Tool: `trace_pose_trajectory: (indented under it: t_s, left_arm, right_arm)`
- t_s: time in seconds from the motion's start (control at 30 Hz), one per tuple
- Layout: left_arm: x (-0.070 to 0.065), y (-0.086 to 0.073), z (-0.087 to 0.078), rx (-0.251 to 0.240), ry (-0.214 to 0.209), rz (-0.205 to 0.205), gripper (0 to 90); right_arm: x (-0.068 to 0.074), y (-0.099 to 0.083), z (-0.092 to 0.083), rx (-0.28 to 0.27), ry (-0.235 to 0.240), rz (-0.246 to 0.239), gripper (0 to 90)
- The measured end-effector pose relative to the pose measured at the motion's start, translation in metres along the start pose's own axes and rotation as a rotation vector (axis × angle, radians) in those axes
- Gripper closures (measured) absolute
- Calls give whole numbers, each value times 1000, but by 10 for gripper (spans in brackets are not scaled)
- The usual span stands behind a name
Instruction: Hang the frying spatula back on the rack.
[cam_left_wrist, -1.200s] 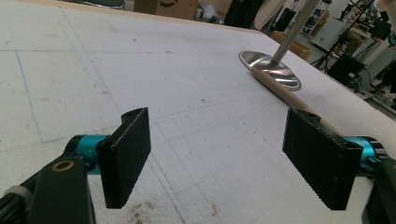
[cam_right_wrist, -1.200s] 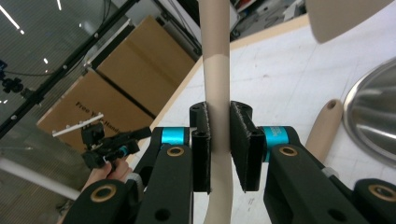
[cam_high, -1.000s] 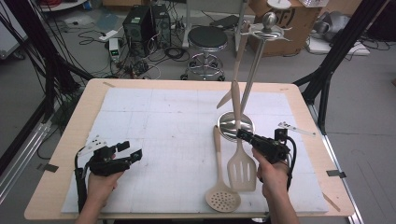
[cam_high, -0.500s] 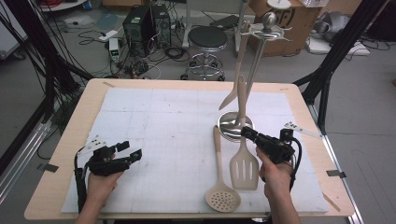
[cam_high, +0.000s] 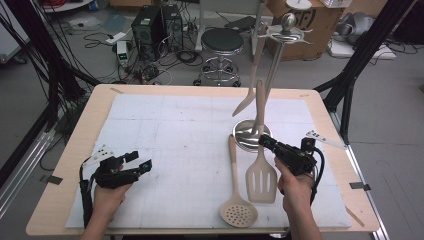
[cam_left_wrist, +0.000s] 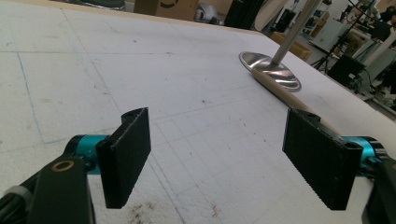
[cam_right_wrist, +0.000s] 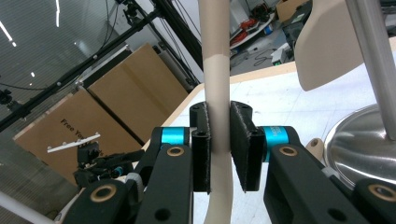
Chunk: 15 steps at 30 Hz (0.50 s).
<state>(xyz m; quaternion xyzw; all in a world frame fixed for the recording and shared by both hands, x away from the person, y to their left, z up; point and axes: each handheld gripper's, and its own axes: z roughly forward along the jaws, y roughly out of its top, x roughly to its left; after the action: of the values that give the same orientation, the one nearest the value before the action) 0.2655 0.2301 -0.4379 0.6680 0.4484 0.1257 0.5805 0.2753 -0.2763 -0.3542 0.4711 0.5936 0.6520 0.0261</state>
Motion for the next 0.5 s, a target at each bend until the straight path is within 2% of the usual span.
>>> trace_pose_trajectory:
  t_s: [0.5]
  left_arm:
    - [0,0,2,-1,-2,-1,241]
  right_arm:
    - [8,4,-3,-42,0,-23,791]
